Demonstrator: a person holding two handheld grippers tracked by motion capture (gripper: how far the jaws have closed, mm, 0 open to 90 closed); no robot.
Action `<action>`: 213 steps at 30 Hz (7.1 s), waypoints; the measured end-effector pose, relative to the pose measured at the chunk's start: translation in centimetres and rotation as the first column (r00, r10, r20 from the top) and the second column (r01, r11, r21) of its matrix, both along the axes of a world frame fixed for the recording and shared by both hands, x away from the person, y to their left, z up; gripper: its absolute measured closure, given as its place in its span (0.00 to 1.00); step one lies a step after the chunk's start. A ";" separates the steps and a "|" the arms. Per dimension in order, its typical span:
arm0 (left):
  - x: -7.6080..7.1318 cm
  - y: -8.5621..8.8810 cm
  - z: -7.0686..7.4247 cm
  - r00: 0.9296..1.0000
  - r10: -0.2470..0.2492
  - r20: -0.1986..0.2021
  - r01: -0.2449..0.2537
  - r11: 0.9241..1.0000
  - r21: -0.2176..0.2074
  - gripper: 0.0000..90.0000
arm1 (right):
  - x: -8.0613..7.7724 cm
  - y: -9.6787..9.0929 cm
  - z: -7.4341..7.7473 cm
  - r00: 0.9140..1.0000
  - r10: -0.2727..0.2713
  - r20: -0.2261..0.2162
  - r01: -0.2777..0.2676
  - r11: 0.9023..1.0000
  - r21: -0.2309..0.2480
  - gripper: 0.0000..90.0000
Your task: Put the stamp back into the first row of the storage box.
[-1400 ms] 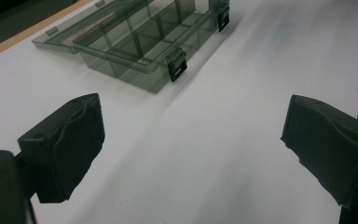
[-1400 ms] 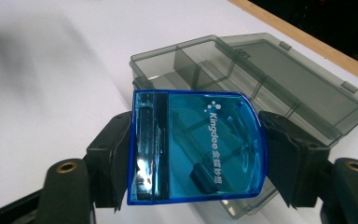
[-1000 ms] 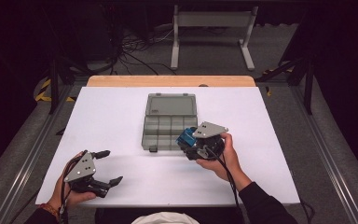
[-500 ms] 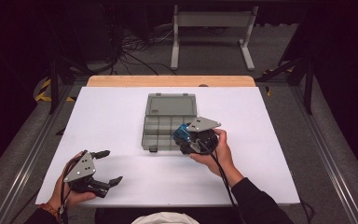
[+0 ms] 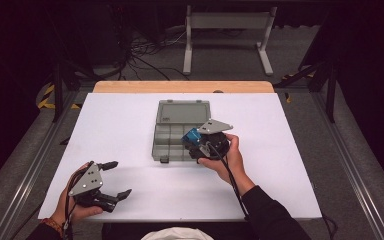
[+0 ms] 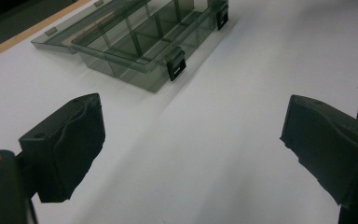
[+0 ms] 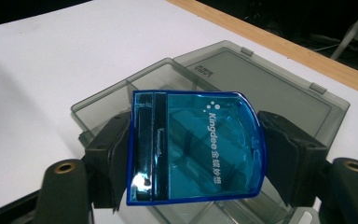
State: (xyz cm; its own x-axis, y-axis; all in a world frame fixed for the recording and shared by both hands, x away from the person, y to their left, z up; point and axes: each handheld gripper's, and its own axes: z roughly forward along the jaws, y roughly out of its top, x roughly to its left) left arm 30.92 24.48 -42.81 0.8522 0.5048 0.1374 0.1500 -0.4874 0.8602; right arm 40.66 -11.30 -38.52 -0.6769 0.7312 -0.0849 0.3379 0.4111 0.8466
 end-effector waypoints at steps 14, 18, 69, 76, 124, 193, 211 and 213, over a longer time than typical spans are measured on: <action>-0.1 0.0 0.1 1.000 0.004 0.011 -0.004 1.000 0.000 0.07 | 3.4 1.3 0.2 0.987 -0.149 -0.066 0.150 0.989 0.018 0.35; -0.1 0.0 0.1 1.000 0.004 0.016 -0.004 1.000 0.011 0.07 | 4.5 2.2 -0.1 0.978 -0.188 -0.091 0.188 0.982 -0.009 0.35; -0.1 -0.1 -0.1 1.000 -0.003 -0.006 0.003 1.000 0.019 0.08 | 8.1 3.0 -3.4 0.880 -0.407 -0.245 0.396 0.913 -0.092 0.34; -0.1 -0.1 -0.1 1.000 0.000 -0.005 0.000 1.000 0.018 0.08 | 7.7 3.1 -3.2 0.897 -0.395 -0.201 0.379 0.919 -0.112 0.30; 0.9 0.4 0.0 0.992 0.129 0.008 -0.129 0.991 0.017 0.17 | -1.4 -4.5 2.6 0.986 0.117 0.121 -0.113 0.993 -0.041 0.16; 12.2 -2.1 3.6 0.990 0.138 -0.007 -0.137 0.987 0.083 1.00 | 3.7 -10.0 2.0 0.997 0.069 0.021 -0.065 0.984 -0.166 1.00; 21.6 -4.3 3.7 0.970 0.224 -0.100 -0.210 0.969 0.128 1.00 | 12.1 -8.9 0.7 0.995 -0.038 -0.096 0.016 0.974 -0.224 1.00; 22.7 -4.9 3.1 0.964 0.235 -0.121 -0.216 0.965 0.148 1.00 | 13.0 -8.8 0.3 0.991 -0.062 -0.115 0.035 0.973 -0.227 1.00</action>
State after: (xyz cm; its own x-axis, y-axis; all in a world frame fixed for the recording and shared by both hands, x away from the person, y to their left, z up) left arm 53.66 19.62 -39.74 0.7336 0.6712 0.1065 0.3805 -0.5356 0.7539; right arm 53.70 -20.10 -38.24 -0.6564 0.7350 -0.1701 0.4563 0.5663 0.6864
